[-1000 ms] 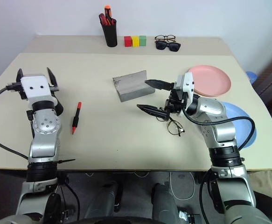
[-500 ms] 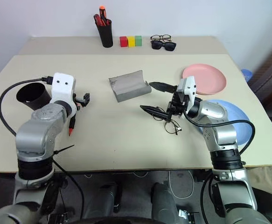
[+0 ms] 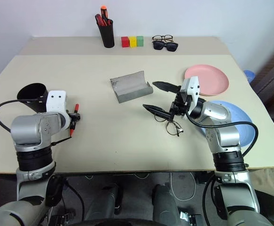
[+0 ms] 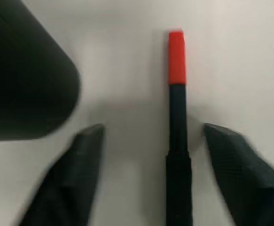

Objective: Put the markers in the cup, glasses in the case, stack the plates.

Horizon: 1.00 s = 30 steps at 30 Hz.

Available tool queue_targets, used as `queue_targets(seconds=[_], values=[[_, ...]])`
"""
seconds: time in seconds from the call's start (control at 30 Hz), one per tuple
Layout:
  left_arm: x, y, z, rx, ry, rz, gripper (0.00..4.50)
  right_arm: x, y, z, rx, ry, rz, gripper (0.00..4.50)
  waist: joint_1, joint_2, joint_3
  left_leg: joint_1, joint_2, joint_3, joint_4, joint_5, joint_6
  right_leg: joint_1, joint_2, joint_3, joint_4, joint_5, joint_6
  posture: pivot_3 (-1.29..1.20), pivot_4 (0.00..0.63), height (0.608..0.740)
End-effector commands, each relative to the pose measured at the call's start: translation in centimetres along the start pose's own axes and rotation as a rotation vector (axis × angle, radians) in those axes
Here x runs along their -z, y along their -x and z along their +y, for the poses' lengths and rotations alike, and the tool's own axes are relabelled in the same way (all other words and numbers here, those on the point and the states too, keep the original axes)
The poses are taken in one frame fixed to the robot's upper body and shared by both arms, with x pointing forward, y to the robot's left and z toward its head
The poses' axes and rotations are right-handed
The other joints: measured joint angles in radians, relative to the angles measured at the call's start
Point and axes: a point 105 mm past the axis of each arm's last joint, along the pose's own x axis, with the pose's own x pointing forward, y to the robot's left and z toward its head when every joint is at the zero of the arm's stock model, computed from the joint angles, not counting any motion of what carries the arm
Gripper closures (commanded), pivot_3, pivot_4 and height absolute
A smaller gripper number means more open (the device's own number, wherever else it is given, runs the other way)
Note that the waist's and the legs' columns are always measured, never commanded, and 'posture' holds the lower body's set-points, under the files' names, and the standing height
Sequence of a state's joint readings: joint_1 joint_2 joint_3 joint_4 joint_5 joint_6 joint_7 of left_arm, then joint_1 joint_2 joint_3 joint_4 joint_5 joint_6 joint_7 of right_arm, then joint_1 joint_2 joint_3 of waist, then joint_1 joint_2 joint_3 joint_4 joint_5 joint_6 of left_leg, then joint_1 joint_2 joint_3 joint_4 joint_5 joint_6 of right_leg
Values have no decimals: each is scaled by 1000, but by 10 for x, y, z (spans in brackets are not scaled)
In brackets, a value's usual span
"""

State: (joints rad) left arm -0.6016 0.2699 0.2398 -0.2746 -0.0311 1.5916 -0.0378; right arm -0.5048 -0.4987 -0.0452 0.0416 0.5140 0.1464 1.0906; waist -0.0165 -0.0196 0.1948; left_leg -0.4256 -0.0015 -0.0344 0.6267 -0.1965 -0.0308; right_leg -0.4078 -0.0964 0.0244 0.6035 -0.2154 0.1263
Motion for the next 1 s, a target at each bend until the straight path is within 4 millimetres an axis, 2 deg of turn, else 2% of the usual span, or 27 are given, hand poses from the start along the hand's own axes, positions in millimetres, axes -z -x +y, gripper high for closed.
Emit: queue_targets(seconds=[0.03,0.13,0.3,0.4,0.47,0.53,0.6,0.67,0.73,0.9,1.0], values=[[1,-3,-1,-10,3,4,2886,-14,3,-2,12,54,-16,0,0,0,0,0,0,0,0,0,0,0,0,0,0,0,0,0,150,740],[4,-5,-3,0,10,14,4395,-15,4,-2,15,55,-12,0,-1,1,-1,1,0,0,0,0,0,0,0,0,0,0,0,0,150,740],[7,-4,-4,14,6,-3,4462,-16,4,-2,20,54,-7,0,-1,2,-1,2,0,0,0,0,0,0,0,0,2,-1,-2,0,150,740],[-6,8,-17,110,-24,-126,4462,-16,3,-3,28,51,-8,0,-2,2,-1,2,0,0,0,0,0,0,0,0,1,-1,-2,0,150,740],[-33,42,-46,234,-214,-406,4462,-16,3,-4,32,47,-11,0,-1,2,-1,1,0,0,0,0,0,0,0,0,1,-1,-2,0,150,740],[-45,78,-75,340,-386,-652,4462,-18,2,-5,36,39,-21,0,1,0,0,-1,0,0,0,0,0,-1,0,0,1,-1,-3,0,150,740],[-50,91,-80,321,-402,-782,4462,-20,-2,-5,31,31,-37,0,8,1,0,-2,0,1,-1,0,-1,-1,-1,1,-3,-1,-3,0,150,740],[-72,105,-72,250,-303,-971,4462,-24,-6,1,-1,8,-67,0,7,1,-1,-1,0,1,-1,-1,-3,0,-1,1,-6,0,-5,0,150,740],[-91,110,-52,115,-189,-1097,4462,-30,-9,9,-42,-2,-103,0,7,1,0,-1,0,1,-1,-1,-2,1,-2,1,-7,1,-6,0,150,740],[-115,108,-8,-203,-96,-1267,4462,-37,-17,26,-134,-15,-173,0,3,1,-1,-1,0,1,-1,0,0,0,0,1,-5,1,-5,0,150,740],[-119,105,14,-355,-74,-1289,4462,-34,-23,30,-167,-21,-187,0,5,1,0,-1,0,1,-1,0,0,0,0,0,-5,1,-5,0,150,740]])
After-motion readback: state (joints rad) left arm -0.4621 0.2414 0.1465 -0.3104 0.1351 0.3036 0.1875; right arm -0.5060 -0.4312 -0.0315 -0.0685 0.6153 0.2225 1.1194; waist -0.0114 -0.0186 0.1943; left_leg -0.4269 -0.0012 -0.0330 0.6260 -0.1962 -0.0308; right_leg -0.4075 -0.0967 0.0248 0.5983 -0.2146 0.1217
